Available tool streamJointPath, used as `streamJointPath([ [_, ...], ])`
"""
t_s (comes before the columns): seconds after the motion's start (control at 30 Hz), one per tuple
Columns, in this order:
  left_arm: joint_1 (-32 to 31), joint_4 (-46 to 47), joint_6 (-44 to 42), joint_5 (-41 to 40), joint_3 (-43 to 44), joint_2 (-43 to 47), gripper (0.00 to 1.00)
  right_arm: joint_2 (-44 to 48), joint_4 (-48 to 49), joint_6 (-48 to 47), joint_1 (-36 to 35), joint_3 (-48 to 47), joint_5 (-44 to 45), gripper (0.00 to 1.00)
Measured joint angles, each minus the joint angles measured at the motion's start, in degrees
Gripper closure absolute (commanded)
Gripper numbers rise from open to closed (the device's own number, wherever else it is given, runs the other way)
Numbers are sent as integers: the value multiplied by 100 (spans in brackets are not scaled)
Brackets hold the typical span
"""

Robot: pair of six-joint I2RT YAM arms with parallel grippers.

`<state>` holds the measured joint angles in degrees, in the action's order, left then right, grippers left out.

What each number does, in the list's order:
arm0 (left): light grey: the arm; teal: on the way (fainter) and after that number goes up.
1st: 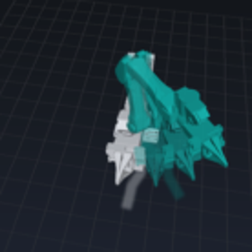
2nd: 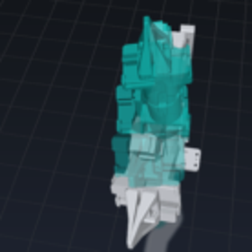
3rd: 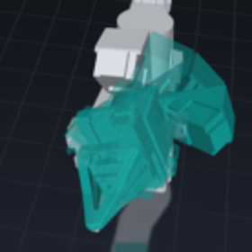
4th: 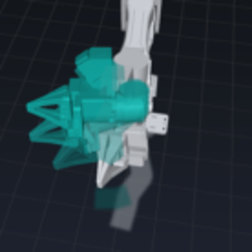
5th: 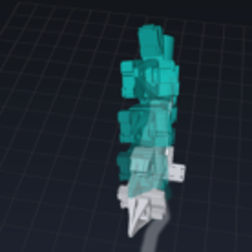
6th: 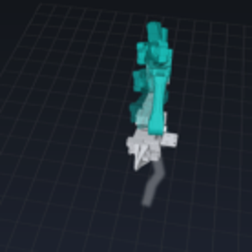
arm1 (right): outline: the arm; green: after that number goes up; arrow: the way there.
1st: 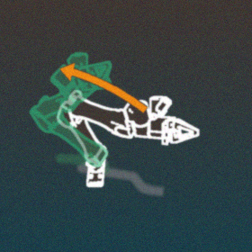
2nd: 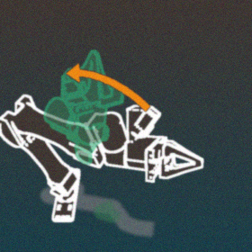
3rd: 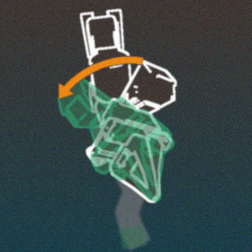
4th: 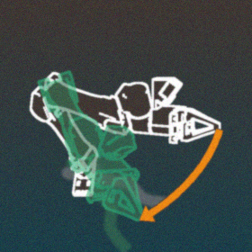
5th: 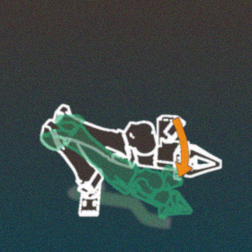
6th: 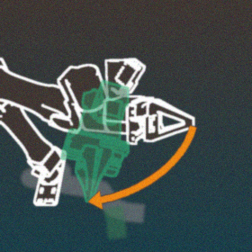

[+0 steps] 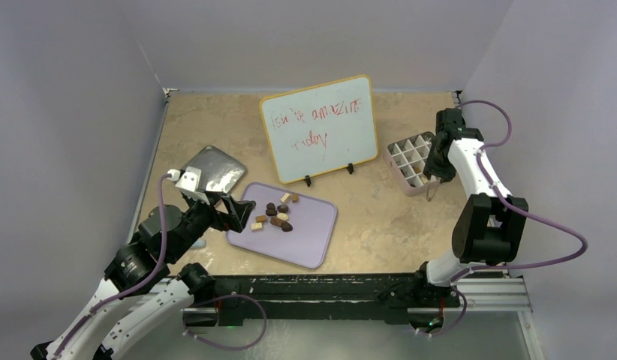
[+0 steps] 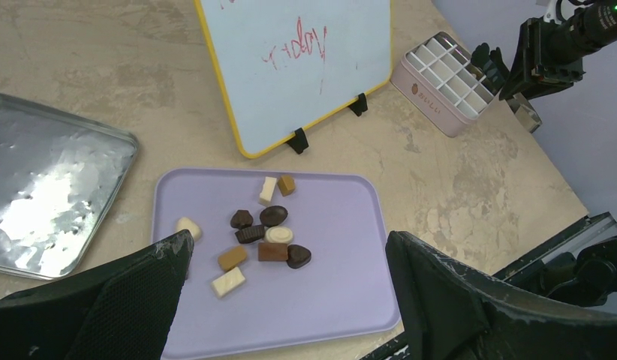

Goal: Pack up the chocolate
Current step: Place the fake chocolate in the packing box, then pick up the fake chocolate from the plate.

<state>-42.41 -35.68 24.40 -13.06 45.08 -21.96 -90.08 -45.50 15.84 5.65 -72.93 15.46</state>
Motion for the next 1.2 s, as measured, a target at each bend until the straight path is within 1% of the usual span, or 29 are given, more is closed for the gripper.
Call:
streamJointPath([
  [0.33,2,2,0,-63,0,-2,0,2,17,-7,0,-2,-7,62],
  [0.47,0,2,0,-96,0,-11,0,101,2,-50,-2,-13,-201,62],
  [0.6,0,-2,4,-173,0,-59,0,546,-22,-116,-76,0,-553,62],
  [0.7,0,-2,11,-212,0,-125,0,1005,-9,-175,-278,81,-758,62],
  [0.87,2,-11,76,-297,0,-264,0,1545,-26,-205,-1204,302,-946,63],
  [1.1,0,-103,258,-363,2,-599,0,1941,-48,-199,-2752,682,-1222,63],
  [1.2,2,-205,286,-457,2,-772,0,2070,-26,-208,-3305,831,-1357,63],
])
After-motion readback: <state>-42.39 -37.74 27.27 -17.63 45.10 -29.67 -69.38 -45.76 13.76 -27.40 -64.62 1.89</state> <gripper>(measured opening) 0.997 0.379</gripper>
